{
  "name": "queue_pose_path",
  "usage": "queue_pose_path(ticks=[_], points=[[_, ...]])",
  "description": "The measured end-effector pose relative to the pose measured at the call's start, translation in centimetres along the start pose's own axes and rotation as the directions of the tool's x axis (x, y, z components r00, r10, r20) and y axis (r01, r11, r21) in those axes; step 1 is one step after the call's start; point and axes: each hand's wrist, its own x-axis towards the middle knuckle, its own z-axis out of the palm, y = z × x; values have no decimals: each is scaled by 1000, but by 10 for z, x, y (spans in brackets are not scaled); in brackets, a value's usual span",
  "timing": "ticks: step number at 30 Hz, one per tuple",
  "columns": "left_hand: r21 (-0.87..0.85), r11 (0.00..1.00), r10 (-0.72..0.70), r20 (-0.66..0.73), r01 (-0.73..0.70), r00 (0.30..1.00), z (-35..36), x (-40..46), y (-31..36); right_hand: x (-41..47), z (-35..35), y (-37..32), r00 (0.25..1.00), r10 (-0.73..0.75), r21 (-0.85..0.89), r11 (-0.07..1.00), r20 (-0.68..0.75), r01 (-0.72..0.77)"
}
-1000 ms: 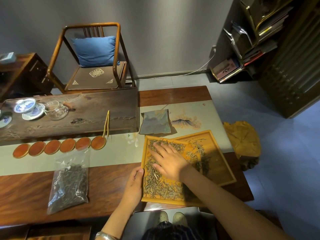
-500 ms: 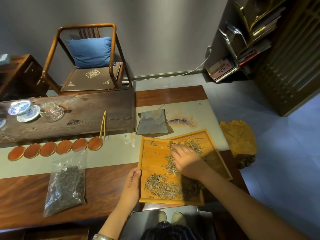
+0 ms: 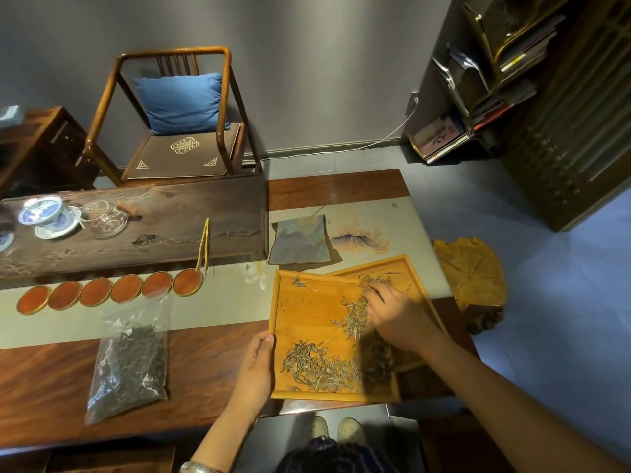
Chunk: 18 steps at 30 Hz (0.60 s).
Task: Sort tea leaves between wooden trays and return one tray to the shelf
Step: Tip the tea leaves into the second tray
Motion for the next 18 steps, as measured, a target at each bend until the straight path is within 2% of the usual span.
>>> queue_pose_path(ticks=[3,6,8,10,12,16,18], points=[[3,1000,2,-5,-2,1000,0,1,-1,-6,-2,-4,988,-28,97,995,155,13],[9,1000,-2,-3,2,1000,0,3,-3,-9,2,-11,958,-107,70,993,267,92],[9,1000,-5,-6,5,1000,-1,4,-5,-9,4,-14,946,-97,86,994,309,74],[17,1000,-7,-9,8,1000,-2,4,-7,-6,4,-15,958,-63,95,995,281,37],[22,1000,-10,-10,10,1000,-3,5,-9,-3,3,-14,985,-53,71,997,161,42],[8,1000,-17,-17,17,1000,-5,6,-11,-1,6,-6,989,-133,-49,989,70,137],[9,1000,-14,-17,14,1000,-5,5,-11,0,7,0,992,-122,-89,988,29,125]])
